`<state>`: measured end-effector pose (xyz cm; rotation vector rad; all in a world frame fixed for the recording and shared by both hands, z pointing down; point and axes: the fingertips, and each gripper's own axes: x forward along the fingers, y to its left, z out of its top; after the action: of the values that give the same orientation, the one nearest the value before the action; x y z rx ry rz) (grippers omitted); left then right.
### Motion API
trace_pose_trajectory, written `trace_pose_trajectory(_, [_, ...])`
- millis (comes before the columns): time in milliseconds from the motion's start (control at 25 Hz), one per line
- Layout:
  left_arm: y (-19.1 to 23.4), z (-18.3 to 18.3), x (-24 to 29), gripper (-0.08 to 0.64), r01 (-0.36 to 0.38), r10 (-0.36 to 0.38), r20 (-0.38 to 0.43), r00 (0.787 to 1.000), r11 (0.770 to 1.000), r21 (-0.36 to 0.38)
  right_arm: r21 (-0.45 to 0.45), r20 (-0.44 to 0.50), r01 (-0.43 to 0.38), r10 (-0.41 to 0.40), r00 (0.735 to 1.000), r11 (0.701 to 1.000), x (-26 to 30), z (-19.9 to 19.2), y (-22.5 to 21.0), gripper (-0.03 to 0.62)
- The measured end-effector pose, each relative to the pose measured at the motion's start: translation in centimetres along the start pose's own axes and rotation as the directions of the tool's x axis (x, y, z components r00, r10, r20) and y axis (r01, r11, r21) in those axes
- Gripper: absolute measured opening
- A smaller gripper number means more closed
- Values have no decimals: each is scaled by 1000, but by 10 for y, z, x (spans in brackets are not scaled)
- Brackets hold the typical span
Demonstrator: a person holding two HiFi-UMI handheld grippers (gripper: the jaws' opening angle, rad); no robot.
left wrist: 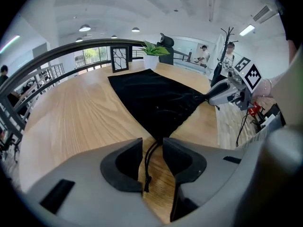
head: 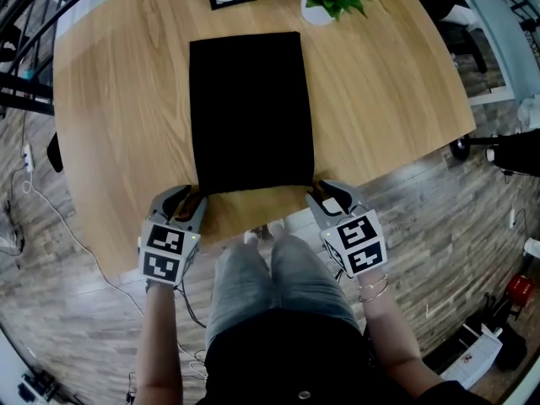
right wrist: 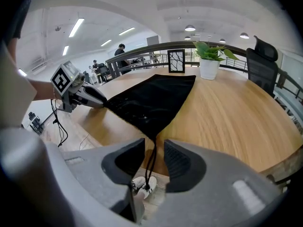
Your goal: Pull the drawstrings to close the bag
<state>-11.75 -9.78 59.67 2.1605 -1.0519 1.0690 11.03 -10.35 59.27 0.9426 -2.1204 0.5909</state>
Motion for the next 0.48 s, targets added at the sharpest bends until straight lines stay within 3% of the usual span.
trace_pose_trajectory(280, [-4, -2, 0, 129, 10, -9, -35, 999, 999, 41, -99, -24, 33, -35, 999, 995, 2, 2, 4, 114])
trace_pose_trajectory(480, [-8, -3, 0, 99, 10, -8, -41, 999, 998, 57, -114, -38, 31, -35, 999, 993, 2, 1, 5, 109])
